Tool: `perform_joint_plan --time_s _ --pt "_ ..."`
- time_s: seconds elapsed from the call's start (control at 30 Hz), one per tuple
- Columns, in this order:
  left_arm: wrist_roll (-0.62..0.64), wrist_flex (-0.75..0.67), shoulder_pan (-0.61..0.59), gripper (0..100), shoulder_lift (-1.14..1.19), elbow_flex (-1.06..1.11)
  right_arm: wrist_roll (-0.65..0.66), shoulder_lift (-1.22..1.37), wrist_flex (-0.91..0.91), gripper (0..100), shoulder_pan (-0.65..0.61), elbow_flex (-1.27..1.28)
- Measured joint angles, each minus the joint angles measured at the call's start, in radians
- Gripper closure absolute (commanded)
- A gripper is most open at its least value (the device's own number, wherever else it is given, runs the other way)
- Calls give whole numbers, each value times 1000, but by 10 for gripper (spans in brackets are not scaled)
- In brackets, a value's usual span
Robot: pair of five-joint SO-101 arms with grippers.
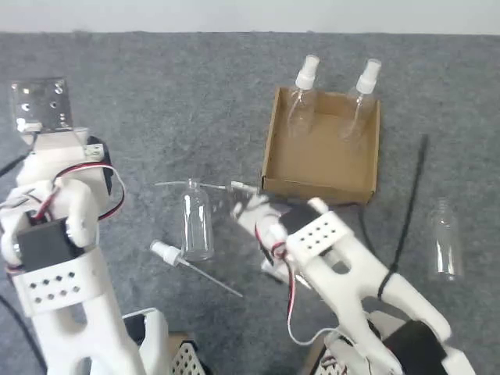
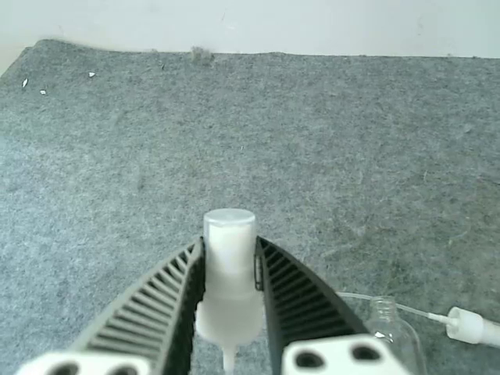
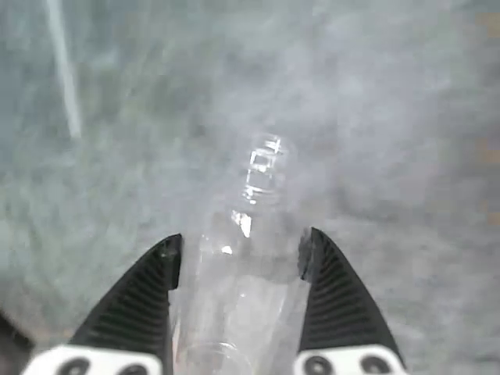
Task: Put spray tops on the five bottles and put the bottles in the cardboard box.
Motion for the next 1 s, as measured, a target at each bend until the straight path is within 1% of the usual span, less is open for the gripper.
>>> perform_joint_plan --time_s 0.1,0.2,0.27,0.37,0.47,0.57,0.7,0.83,0.9,1.0 --pt "0 0 0 989 0 0 -23 -66 -18 994 -3 -92" --pt "0 0 29 989 -5 -31 -69 -114 -97 994 -17 -133" --pt "0 2 71 989 -32 -52 -100 -121 -172 994 -54 -138" --pt "3 37 169 989 -98 -94 -152 -121 -279 994 -100 -138" --pt "57 68 235 989 -146 -146 -212 -121 -353 993 -157 -138" --pt "117 66 253 990 -166 -183 -253 -121 -420 993 -190 -138" --pt "218 -11 259 990 -160 -184 -258 -121 -468 993 -209 -97" --pt "315 -120 261 990 -163 -184 -258 -130 -503 993 -209 -37" --pt "368 -155 258 990 -163 -184 -258 -153 -577 993 -213 18" --pt "433 -195 282 990 -164 -181 -258 -207 -738 993 -232 133"
